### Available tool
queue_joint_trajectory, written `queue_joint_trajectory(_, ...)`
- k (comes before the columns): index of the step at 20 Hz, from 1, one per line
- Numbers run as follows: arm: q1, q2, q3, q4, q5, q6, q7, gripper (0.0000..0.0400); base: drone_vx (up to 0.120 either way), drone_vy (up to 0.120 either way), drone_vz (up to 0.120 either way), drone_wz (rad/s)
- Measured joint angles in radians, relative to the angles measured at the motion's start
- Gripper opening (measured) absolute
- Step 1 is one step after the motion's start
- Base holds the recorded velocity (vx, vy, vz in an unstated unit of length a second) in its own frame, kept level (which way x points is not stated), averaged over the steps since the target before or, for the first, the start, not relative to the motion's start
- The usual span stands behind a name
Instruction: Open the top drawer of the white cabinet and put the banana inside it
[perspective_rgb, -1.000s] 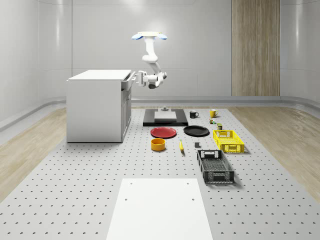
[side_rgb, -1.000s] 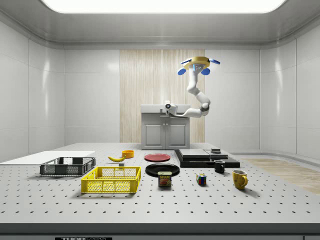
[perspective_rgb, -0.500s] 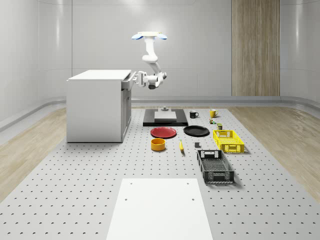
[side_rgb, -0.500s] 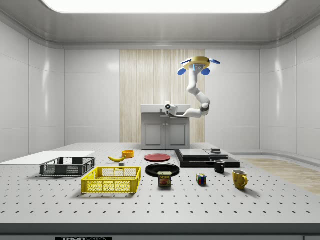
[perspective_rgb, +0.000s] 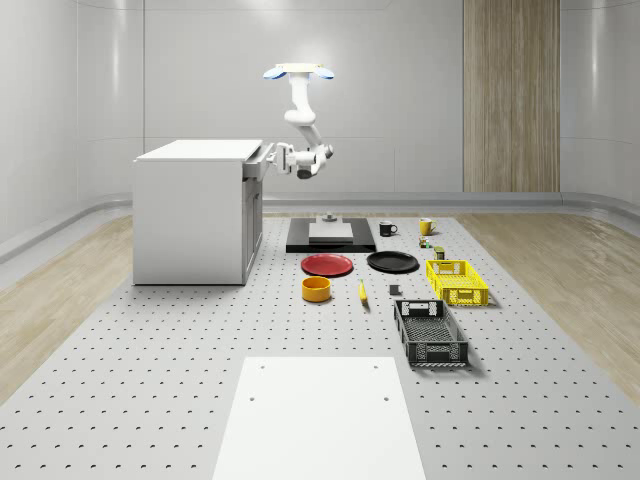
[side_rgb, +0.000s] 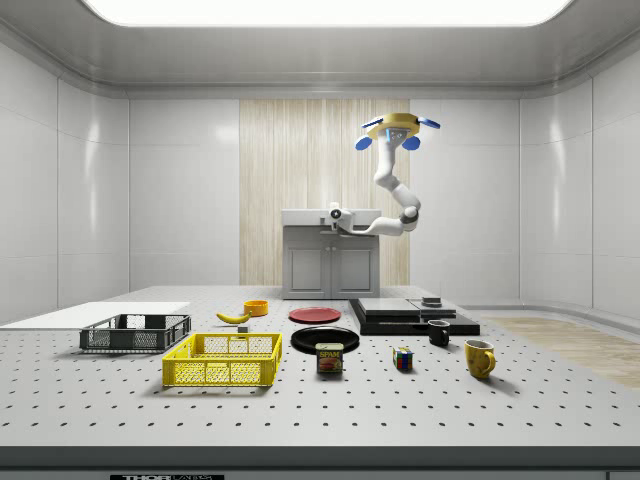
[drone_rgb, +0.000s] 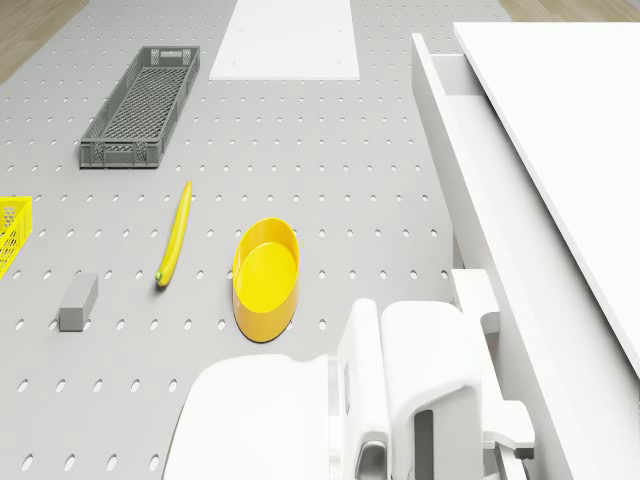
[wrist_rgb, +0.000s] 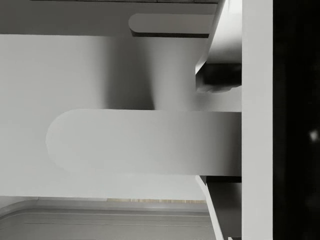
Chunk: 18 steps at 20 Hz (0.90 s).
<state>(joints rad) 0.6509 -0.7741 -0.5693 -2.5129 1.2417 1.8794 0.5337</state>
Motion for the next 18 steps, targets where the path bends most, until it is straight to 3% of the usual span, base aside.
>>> queue_joint_trajectory(2, -0.01, 0.01, -0.016, -0.007, -0.002, -0.017, -0.052, 0.0159, 0.0, 0.0, 0.0, 0.0)
queue_joint_trajectory(4, -0.021, 0.003, -0.025, 0.0, -0.018, -0.034, -0.029, 0.0144, 0.0, 0.0, 0.0, 0.0)
queue_joint_trajectory(6, -0.03, 0.012, -0.04, -0.005, -0.024, -0.051, -0.068, 0.0148, 0.0, 0.0, 0.0, 0.0)
queue_joint_trajectory(8, -0.038, 0.004, -0.044, 0.004, -0.036, -0.063, -0.038, 0.0131, 0.0, 0.0, 0.0, 0.0)
queue_joint_trajectory(9, -0.041, 0.001, -0.049, 0.008, -0.045, -0.069, -0.021, 0.0139, 0.0, 0.0, 0.0, 0.0)
queue_joint_trajectory(10, -0.039, -0.019, -0.052, 0.023, -0.08, -0.074, 0.062, 0.0221, 0.0, 0.0, 0.0, 0.0)
queue_joint_trajectory(12, -0.033, -0.033, -0.069, 0.033, -0.113, -0.08, 0.096, 0.0252, 0.0, 0.0, 0.0, 0.0)
queue_joint_trajectory(16, -0.03, -0.025, -0.122, 0.026, -0.128, -0.101, -0.005, 0.0174, 0.0, 0.0, 0.0, 0.0)
queue_joint_trajectory(18, -0.035, -0.03, -0.139, 0.037, -0.142, -0.12, 0.013, 0.0155, 0.0, 0.0, 0.0, 0.0)
